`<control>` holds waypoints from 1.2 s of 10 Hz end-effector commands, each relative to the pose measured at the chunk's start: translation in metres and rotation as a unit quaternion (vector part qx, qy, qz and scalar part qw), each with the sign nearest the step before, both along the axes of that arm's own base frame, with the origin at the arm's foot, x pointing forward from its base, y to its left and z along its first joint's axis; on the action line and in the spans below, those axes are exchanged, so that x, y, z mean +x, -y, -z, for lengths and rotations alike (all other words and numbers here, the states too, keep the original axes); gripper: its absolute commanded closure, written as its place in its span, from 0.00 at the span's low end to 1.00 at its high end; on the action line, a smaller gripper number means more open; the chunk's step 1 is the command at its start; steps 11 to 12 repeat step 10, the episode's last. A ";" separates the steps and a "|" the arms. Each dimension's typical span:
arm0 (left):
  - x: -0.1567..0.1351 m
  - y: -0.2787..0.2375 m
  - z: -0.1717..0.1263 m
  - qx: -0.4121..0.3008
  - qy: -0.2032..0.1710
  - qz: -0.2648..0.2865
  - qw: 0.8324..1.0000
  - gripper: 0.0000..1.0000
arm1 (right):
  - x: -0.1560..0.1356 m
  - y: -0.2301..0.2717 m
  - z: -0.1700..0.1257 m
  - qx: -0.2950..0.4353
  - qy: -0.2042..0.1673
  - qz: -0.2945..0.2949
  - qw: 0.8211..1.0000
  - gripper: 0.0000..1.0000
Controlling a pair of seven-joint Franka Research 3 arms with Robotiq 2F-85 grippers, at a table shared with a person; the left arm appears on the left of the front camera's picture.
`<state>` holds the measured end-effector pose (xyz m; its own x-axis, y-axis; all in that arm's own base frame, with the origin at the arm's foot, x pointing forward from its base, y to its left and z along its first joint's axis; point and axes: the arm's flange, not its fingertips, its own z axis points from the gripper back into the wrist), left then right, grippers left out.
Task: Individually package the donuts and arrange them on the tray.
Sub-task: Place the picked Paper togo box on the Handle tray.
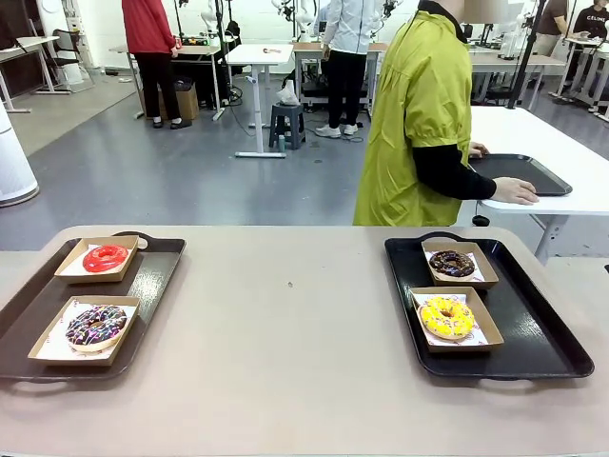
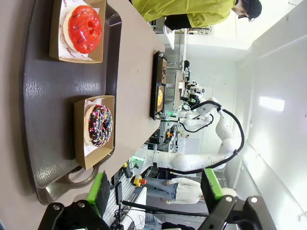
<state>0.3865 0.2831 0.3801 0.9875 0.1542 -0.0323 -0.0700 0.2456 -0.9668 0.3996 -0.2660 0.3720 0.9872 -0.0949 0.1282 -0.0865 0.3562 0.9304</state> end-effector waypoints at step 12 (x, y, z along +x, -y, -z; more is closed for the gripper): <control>-0.004 0.002 -0.002 0.007 -0.002 0.001 1.000 0.00 | -0.005 -0.003 -0.002 0.002 -0.004 0.003 1.000 0.18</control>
